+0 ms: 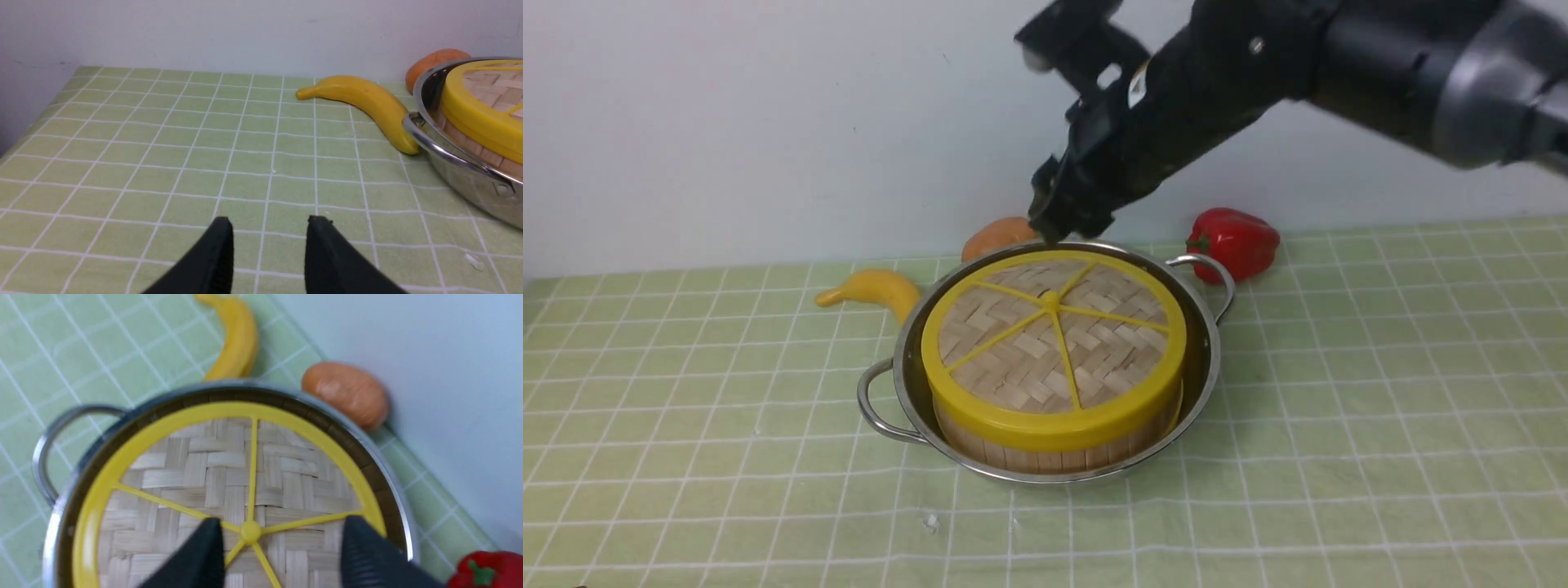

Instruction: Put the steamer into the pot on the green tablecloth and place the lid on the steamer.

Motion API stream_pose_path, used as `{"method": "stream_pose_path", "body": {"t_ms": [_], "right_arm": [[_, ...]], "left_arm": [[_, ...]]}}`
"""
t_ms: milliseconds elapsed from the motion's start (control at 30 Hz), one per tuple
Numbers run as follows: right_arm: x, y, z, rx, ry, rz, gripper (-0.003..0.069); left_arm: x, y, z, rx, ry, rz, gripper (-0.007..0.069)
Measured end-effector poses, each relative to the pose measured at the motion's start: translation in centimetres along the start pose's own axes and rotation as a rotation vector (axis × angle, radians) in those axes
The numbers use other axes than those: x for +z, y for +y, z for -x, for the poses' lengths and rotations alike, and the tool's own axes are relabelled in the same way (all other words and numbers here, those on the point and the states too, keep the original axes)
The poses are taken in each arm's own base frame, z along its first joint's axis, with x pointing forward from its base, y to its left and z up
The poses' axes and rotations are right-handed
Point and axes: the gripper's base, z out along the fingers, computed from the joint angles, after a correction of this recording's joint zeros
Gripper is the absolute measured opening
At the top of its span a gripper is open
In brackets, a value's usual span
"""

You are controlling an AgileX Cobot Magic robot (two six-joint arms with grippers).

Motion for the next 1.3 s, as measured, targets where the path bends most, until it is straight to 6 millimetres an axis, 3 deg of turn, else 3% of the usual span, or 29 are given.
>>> {"method": "stream_pose_path", "body": {"t_ms": [67, 100, 133, 200, 400, 700, 833, 867, 900, 1000, 1033, 1133, 1200, 1267, 1300], "right_arm": [[-2.4, -0.1, 0.4, 0.018, -0.015, -0.017, 0.0160], [-3.0, 0.0, 0.5, 0.026, -0.019, -0.019, 0.0142], [-4.9, 0.0, 0.7, 0.056, -0.035, -0.027, 0.0041], [-7.6, 0.1, 1.1, 0.118, -0.073, -0.029, -0.0010], [-11.0, 0.6, 1.6, 0.230, -0.147, 0.008, -0.0015], [-11.4, 1.1, 1.6, 0.282, -0.147, 0.069, -0.0006], [-12.2, 1.5, -0.8, 0.256, -0.104, 0.055, -0.0001], [-12.7, 1.7, -2.6, 0.246, -0.104, 0.033, 0.0002], [-12.4, 1.6, -2.9, 0.245, -0.095, 0.030, 0.0003], [-14.5, 2.2, -8.7, 0.217, -0.162, -0.037, 0.0010], [-14.6, 2.2, -9.6, 0.219, -0.158, -0.043, 0.0010], [-16.3, 2.0, -17.3, 0.268, -0.247, -0.130, 0.0020], [-17.2, 1.8, -21.3, 0.323, -0.319, -0.201, 0.0026], [-17.6, 1.8, -23.3, 0.353, -0.354, -0.237, 0.0029], [-18.0, 1.9, -25.8, 0.389, -0.395, -0.289, 0.0034]], "left_arm": [[0.0, 0.0, 0.0, 0.000, 0.000, 0.000, 0.0243], [0.0, 0.0, 0.0, 0.000, 0.000, 0.000, 0.0243], [0.0, 0.0, 0.0, 0.000, 0.000, 0.000, 0.0243], [0.0, 0.0, 0.0, 0.000, 0.000, 0.000, 0.0243], [0.0, 0.0, 0.0, 0.000, 0.000, 0.000, 0.0243], [0.0, 0.0, 0.0, 0.000, 0.000, 0.000, 0.0243], [0.0, 0.0, 0.0, 0.000, 0.000, 0.000, 0.0243], [0.0, 0.0, 0.0, 0.000, 0.000, 0.000, 0.0243], [0.0, 0.0, 0.0, 0.000, 0.000, 0.000, 0.0243], [0.0, 0.0, 0.0, 0.000, 0.000, 0.000, 0.0243], [0.0, 0.0, 0.0, 0.000, 0.000, 0.000, 0.0243], [0.0, 0.0, 0.0, 0.000, 0.000, 0.000, 0.0243], [0.0, 0.0, 0.0, 0.000, 0.000, 0.000, 0.0243], [0.0, 0.0, 0.0, 0.000, 0.000, 0.000, 0.0243], [0.0, 0.0, 0.0, 0.000, 0.000, 0.000, 0.0243]]}}
